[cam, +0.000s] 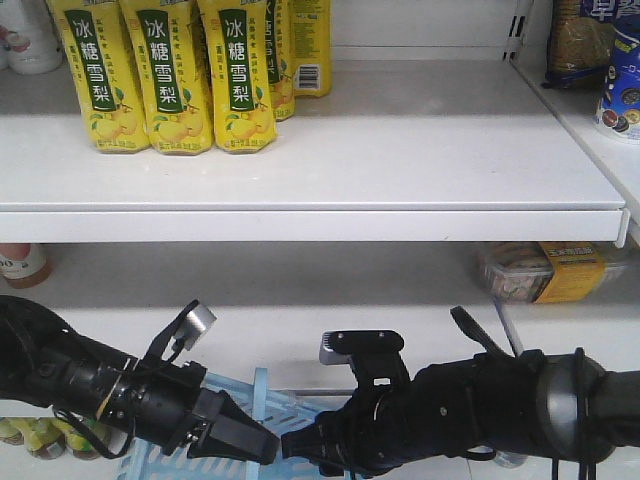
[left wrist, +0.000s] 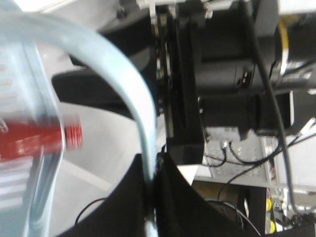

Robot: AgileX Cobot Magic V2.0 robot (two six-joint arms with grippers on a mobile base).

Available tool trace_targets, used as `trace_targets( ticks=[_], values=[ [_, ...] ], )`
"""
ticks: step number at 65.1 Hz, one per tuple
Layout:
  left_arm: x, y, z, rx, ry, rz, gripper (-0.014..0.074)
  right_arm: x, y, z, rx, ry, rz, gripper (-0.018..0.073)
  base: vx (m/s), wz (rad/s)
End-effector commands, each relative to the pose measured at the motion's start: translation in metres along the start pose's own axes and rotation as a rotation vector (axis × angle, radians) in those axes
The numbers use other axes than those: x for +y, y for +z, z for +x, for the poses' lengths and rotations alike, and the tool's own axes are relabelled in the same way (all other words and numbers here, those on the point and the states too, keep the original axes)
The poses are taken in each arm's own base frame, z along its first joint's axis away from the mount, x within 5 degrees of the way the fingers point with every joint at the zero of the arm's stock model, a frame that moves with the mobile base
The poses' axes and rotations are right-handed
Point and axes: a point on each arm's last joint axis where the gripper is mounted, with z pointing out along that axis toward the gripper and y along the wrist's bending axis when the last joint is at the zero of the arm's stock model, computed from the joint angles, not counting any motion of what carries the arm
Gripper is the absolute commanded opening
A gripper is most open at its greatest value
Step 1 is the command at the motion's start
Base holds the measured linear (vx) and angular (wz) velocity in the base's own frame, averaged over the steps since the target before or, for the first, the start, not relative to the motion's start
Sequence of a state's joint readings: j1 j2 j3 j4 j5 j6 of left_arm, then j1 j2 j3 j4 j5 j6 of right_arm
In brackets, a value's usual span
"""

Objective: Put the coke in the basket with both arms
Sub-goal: 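Open the right gripper to drop the bottle into the basket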

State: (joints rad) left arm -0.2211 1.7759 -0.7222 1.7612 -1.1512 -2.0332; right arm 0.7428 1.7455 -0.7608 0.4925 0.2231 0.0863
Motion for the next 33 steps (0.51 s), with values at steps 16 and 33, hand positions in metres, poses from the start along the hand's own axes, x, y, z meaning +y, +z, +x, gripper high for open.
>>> trace_targets(
  ticks=[16,33],
  values=[
    [-0.036,-0.009,-0.003,0.004,0.052,0.242,-0.0006,0.011,-0.024,-0.016,-0.108,-0.022,-0.053,0.0368,0.00,0.00],
    [-0.036,-0.009,-0.003,0.004,0.052,0.242,-0.0006,0.018,-0.071,-0.022,-0.226,-0.183,-0.081,0.0368,0.00,0.00]
  ],
)
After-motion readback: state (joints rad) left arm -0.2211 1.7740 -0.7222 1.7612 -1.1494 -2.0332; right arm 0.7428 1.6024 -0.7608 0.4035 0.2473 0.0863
